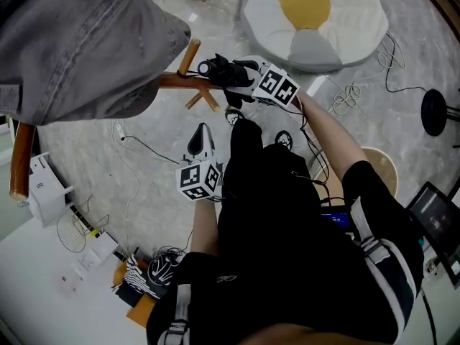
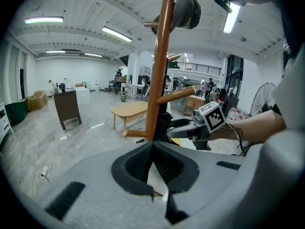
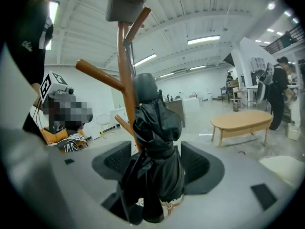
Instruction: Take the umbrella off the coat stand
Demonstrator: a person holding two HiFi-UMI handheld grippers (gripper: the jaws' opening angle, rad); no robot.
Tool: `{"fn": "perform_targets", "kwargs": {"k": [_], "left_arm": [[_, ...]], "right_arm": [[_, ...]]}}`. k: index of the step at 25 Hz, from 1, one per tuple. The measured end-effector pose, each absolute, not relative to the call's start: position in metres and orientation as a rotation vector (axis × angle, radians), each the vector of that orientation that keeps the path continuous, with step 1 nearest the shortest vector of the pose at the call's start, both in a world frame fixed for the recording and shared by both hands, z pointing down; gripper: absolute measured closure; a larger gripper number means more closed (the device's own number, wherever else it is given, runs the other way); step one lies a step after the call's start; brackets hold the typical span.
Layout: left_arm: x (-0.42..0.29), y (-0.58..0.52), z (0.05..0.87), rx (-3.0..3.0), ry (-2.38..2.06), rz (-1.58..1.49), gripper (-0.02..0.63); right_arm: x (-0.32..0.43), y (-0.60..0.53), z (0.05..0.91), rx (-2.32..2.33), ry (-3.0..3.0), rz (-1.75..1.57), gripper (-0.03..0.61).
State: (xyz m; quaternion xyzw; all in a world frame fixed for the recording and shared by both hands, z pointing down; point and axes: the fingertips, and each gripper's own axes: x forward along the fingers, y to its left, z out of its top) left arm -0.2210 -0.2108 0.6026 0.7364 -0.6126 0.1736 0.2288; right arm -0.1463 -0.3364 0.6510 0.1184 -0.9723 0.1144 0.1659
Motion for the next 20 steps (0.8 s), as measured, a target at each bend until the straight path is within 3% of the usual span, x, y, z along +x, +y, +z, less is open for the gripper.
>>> {"fn": "perform_targets", "kwargs": {"k": [14,20], "left_arm": [[-0.229,-0.215,0.605,1.988,-1.708,0.466,0.614],[-0.231,-0.216,0.606,1.98,-1.711,0.455,0.614]], "right_arm": [[-0.189,-0.339,0.681,0.101,-2.691,0.316,0.219],[-0.186,-0.342,0.687,0.142,-2.659,0.192,0.304]]}}
